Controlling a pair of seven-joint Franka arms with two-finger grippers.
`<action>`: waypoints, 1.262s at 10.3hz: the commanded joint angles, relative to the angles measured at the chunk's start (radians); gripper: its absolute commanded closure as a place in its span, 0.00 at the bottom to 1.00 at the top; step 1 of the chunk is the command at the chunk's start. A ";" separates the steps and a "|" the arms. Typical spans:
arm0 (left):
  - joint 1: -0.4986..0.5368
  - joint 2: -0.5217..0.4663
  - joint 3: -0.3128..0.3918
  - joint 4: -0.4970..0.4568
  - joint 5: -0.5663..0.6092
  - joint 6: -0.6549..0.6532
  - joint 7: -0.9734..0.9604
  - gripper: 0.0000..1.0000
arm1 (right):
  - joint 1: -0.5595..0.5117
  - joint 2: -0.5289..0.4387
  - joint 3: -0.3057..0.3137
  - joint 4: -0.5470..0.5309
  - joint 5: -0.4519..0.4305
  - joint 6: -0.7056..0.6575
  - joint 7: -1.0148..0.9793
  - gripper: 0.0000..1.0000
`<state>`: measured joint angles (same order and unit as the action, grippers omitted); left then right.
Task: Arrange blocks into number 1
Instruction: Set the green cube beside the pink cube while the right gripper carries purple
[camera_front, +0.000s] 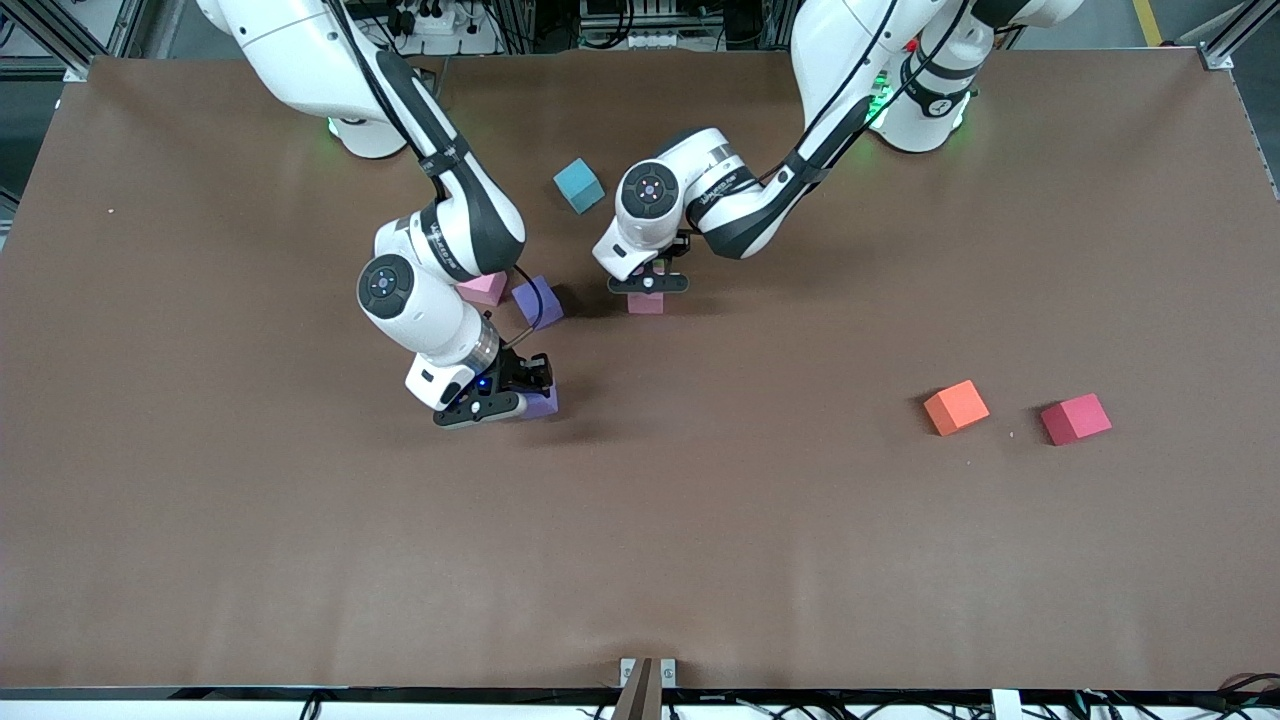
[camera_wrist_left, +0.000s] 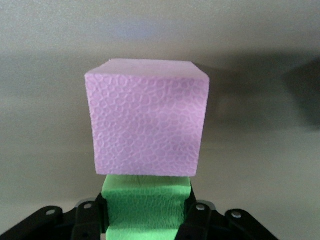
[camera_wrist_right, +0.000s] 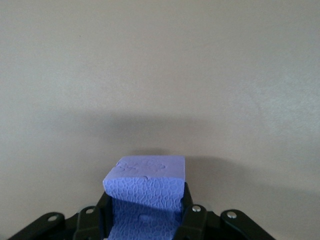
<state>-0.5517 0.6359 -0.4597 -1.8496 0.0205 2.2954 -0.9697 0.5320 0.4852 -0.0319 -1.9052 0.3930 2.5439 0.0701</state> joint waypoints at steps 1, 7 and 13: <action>-0.010 0.005 0.006 0.000 0.032 0.018 -0.030 0.97 | 0.023 -0.008 -0.005 -0.018 0.040 0.015 0.004 0.58; -0.025 -0.039 0.024 0.004 0.032 0.006 -0.098 0.00 | 0.035 -0.011 -0.003 -0.028 0.043 0.013 0.004 0.58; 0.157 -0.321 0.015 -0.005 0.033 -0.312 0.095 0.00 | -0.004 -0.046 -0.005 -0.067 0.040 -0.001 -0.064 0.56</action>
<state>-0.4821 0.3892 -0.4400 -1.8231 0.0334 2.0277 -0.9498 0.5443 0.4761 -0.0402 -1.9282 0.4114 2.5431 0.0513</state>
